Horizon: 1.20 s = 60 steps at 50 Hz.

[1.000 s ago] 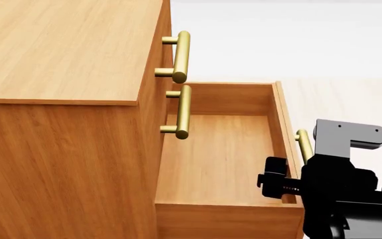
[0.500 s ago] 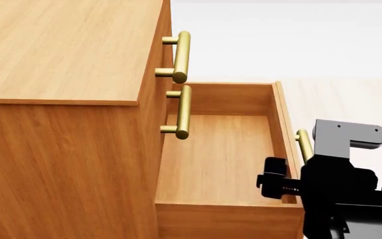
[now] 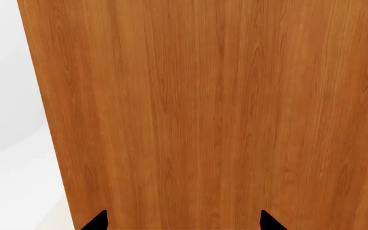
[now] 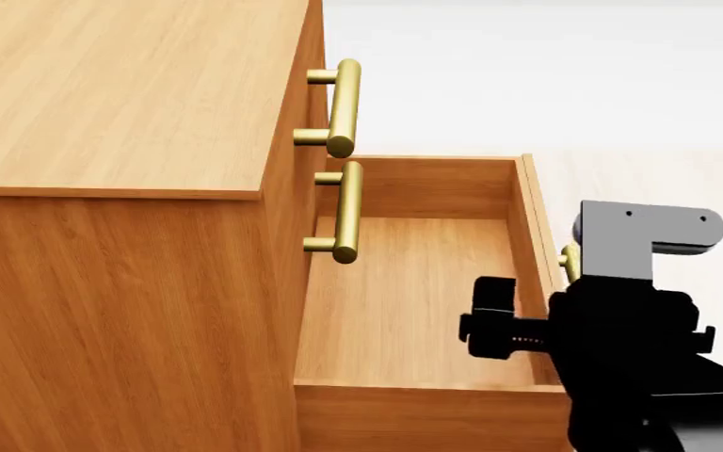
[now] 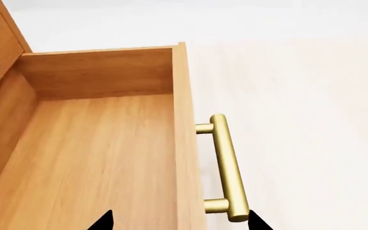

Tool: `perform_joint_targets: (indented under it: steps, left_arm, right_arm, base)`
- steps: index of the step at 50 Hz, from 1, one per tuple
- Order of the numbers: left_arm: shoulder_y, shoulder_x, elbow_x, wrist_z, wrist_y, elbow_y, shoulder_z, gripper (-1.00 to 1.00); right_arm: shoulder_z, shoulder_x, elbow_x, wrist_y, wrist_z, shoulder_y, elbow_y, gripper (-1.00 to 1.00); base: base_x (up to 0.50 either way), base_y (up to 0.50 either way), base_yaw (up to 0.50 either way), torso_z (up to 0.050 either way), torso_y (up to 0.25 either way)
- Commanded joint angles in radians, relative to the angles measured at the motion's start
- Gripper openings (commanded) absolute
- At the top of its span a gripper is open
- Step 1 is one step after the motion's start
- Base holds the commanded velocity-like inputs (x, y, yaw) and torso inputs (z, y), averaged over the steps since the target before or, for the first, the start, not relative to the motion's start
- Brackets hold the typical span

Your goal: Put the bowl in the bottom drawer of the cabinet and close it.

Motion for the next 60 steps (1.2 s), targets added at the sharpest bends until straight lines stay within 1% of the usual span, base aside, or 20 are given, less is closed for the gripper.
perform_joint_targets:
  steps: [1, 9, 15, 19, 23, 24, 27, 28, 30, 35, 37, 42, 45, 50, 52, 56, 58, 60]
  left_arm:
    - [-0.002, -0.003, 0.0, -0.003, 0.002, -0.002, 0.003, 1.0]
    - [-0.004, -0.004, -0.003, -0.002, 0.007, -0.005, 0.005, 1.0]
    - [-0.002, -0.004, -0.021, 0.01, 0.027, -0.011, 0.004, 1.0]
    - [-0.003, 0.003, -0.014, 0.016, 0.067, -0.048, 0.006, 1.0]
    - [-0.002, -0.004, -0.017, 0.009, 0.04, -0.021, 0.007, 1.0]
    - [-0.006, 0.001, -0.006, 0.01, 0.057, -0.047, 0.01, 1.0]
    - [-0.013, -0.001, 0.011, -0.001, 0.037, -0.052, 0.015, 1.0]
    - [-0.011, 0.007, -0.006, 0.001, 0.071, -0.06, 0.003, 1.0]
    - [-0.004, 0.004, -0.062, 0.031, 0.084, -0.053, -0.004, 1.0]
    - [-0.004, 0.0, -0.04, 0.018, 0.072, -0.049, 0.003, 1.0]
    - [-0.002, -0.001, -0.042, 0.022, 0.082, -0.048, 0.003, 1.0]
    - [0.007, -0.006, -0.037, 0.015, 0.075, -0.03, 0.006, 1.0]
    - [0.014, -0.01, -0.04, 0.012, 0.068, -0.015, 0.006, 1.0]
    - [0.013, -0.004, -0.035, 0.017, 0.095, -0.046, 0.009, 1.0]
    - [0.012, -0.001, -0.037, 0.018, 0.105, -0.058, 0.008, 1.0]
    - [0.01, 0.005, -0.031, 0.023, 0.132, -0.089, 0.011, 1.0]
    - [0.006, 0.01, -0.029, 0.027, 0.151, -0.112, 0.012, 1.0]
    - [0.005, 0.013, -0.028, 0.029, 0.16, -0.125, 0.013, 1.0]
  right_arm:
    - [0.042, 0.019, 0.035, 0.078, 0.057, -0.011, -0.177, 1.0]
    - [0.101, 0.029, 0.076, 0.151, 0.103, -0.009, -0.305, 1.0]
    - [0.105, 0.063, 0.052, 0.128, 0.13, -0.011, -0.363, 1.0]
    - [0.108, 0.09, 0.015, 0.079, 0.147, -0.026, -0.367, 1.0]
    - [0.139, 0.104, 0.02, 0.077, 0.148, -0.033, -0.369, 1.0]
    - [0.145, 0.11, 0.012, 0.067, 0.154, -0.04, -0.37, 1.0]
    - [0.159, 0.121, 0.012, 0.062, 0.155, -0.051, -0.378, 1.0]
    - [0.17, 0.127, 0.007, 0.055, 0.161, -0.054, -0.382, 1.0]
    - [0.179, 0.136, 0.004, 0.052, 0.167, -0.058, -0.394, 1.0]
    - [0.215, 0.16, -0.01, 0.041, 0.192, -0.082, -0.434, 1.0]
    - [0.263, 0.153, 0.01, 0.058, 0.195, -0.082, -0.435, 1.0]
    - [0.271, 0.175, -0.014, 0.041, 0.213, -0.099, -0.442, 1.0]
    - [0.3, 0.174, -0.012, 0.04, 0.219, -0.104, -0.432, 1.0]
    - [0.318, 0.179, -0.033, 0.022, 0.241, -0.118, -0.429, 1.0]
    - [0.361, 0.161, -0.028, 0.023, 0.26, -0.117, -0.423, 1.0]
    - [0.367, 0.173, -0.068, -0.003, 0.293, -0.131, -0.406, 1.0]
    - [0.393, 0.169, -0.071, -0.017, 0.298, -0.138, -0.395, 1.0]
    - [0.381, 0.177, -0.089, -0.041, 0.301, -0.148, -0.392, 1.0]
  base:
    - [0.0, 0.0, 0.0, 0.0, 0.0]
    - [0.0, 0.0, 0.0, 0.0, 0.0]
    - [0.0, 0.0, 0.0, 0.0, 0.0]
    - [0.0, 0.0, 0.0, 0.0, 0.0]
    - [0.0, 0.0, 0.0, 0.0, 0.0]
    - [0.0, 0.0, 0.0, 0.0, 0.0]
    - [0.0, 0.0, 0.0, 0.0, 0.0]
    - [0.0, 0.0, 0.0, 0.0, 0.0]
    - [0.0, 0.0, 0.0, 0.0, 0.0]
    - [0.0, 0.0, 0.0, 0.0, 0.0]
    - [0.0, 0.0, 0.0, 0.0, 0.0]
    - [0.0, 0.0, 0.0, 0.0, 0.0]
    - [0.0, 0.0, 0.0, 0.0, 0.0]
    - [0.0, 0.0, 0.0, 0.0, 0.0]
    - [0.0, 0.0, 0.0, 0.0, 0.0]
    - [0.0, 0.0, 0.0, 0.0, 0.0]
    - [0.0, 0.0, 0.0, 0.0, 0.0]
    - [0.0, 0.0, 0.0, 0.0, 0.0]
